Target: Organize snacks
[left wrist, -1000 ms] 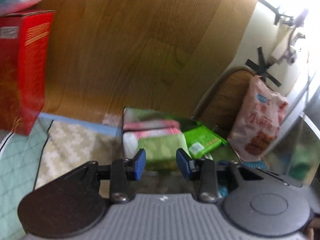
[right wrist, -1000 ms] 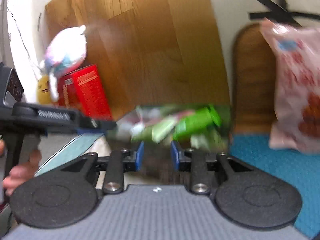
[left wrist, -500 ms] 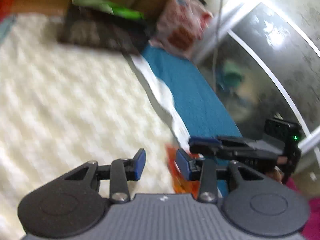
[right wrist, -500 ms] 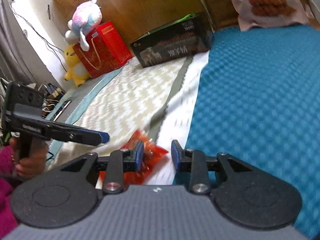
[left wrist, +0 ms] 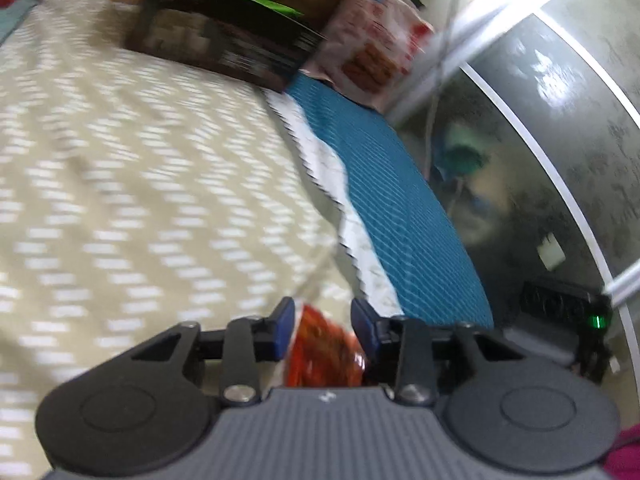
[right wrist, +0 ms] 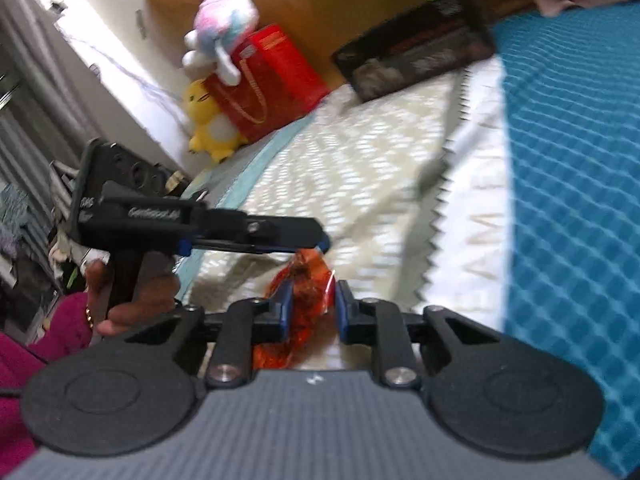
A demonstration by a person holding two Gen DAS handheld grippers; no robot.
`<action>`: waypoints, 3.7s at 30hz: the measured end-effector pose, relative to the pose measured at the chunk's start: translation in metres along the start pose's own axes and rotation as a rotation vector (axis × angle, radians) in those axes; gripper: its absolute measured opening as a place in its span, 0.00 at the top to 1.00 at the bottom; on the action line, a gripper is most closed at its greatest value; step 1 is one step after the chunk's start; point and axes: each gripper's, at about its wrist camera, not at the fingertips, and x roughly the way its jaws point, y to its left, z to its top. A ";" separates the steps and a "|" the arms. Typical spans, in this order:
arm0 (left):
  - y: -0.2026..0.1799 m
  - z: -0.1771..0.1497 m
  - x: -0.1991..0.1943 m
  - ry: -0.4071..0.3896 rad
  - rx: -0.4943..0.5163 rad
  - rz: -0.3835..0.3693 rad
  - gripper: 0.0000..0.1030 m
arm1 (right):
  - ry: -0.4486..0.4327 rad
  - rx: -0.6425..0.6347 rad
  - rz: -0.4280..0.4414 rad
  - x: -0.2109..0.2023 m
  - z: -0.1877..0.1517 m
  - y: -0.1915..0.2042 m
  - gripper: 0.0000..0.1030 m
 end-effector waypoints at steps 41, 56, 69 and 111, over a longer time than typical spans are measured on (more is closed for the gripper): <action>0.022 0.036 0.012 -0.122 -0.197 -0.004 0.60 | -0.070 0.085 -0.079 0.035 0.058 -0.036 0.87; 0.050 0.052 -0.010 -0.196 -0.290 -0.030 0.38 | -0.143 0.635 0.302 0.024 0.084 -0.093 0.97; 0.043 0.065 -0.001 -0.208 -0.314 -0.216 0.76 | -0.145 0.655 0.384 0.018 0.096 -0.081 0.97; -0.041 0.100 0.019 -0.307 0.148 0.544 0.55 | -0.393 0.097 -0.342 0.021 0.092 -0.038 0.61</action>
